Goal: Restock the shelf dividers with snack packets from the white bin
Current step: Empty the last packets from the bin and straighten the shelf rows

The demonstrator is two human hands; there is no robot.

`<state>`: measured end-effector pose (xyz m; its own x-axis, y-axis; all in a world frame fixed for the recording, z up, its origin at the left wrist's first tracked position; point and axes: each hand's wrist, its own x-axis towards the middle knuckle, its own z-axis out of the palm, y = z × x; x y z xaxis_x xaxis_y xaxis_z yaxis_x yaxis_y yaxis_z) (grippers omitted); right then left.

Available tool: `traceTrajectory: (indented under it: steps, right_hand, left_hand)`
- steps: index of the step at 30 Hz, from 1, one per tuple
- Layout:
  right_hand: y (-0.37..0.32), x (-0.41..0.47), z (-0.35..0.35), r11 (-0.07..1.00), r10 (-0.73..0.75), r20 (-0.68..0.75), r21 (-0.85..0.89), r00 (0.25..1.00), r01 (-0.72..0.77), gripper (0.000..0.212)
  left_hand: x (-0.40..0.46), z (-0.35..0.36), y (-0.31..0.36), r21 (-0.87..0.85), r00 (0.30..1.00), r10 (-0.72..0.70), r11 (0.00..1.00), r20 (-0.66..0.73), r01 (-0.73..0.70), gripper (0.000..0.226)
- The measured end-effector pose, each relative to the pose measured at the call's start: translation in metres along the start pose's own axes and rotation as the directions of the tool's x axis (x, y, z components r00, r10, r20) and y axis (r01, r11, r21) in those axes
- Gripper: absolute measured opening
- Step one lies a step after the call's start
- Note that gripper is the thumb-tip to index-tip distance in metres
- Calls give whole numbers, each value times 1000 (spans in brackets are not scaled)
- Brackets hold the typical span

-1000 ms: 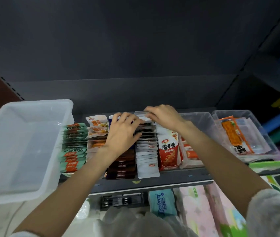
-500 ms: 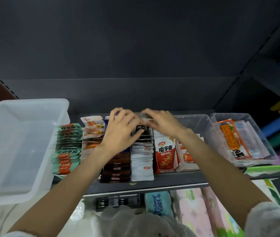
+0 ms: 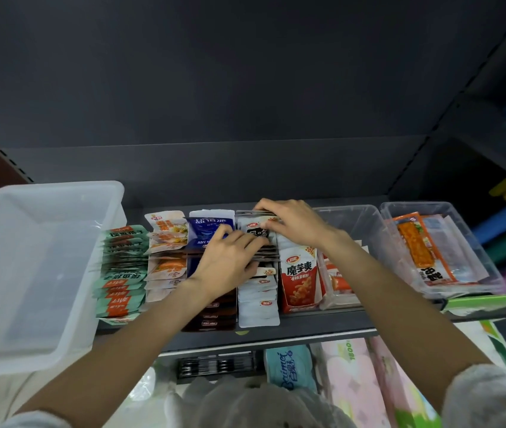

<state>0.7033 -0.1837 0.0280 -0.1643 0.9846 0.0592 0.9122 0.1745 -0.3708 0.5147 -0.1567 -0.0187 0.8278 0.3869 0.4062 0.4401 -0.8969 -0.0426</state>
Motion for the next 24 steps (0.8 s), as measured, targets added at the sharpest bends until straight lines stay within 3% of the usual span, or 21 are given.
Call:
traceTrajectory:
  steps: [4,11,14,16,19,22,24]
  right_hand:
    - [-2,1,-1,1000,-5,37,1,999,5,24]
    - [-6,22,-24,995,93,259,10,961,-99,27]
    - [-14,14,-29,987,151,429,-11,891,-162,43]
    - [-15,2,-25,991,134,476,-60,869,-120,61]
    - [-13,-9,-10,982,58,340,-191,938,9,82]
    - [-11,-9,0,966,-7,199,-253,980,58,76]
    - [-11,-9,2,965,-19,187,-253,982,66,71]
  left_hand:
    - [4,-1,-2,-58,998,-61,997,-19,60,15]
    - [18,-11,-1,-122,958,-286,952,-19,282,25]
    - [14,-10,2,-119,943,-331,938,-39,325,22]
    - [13,-11,3,-107,939,-340,937,-55,333,24]
    - [12,-15,5,-68,935,-342,939,-91,337,30]
    - [5,-23,10,-78,954,-257,966,-153,248,27]
    - [-6,-27,16,-97,988,-128,988,-91,119,37]
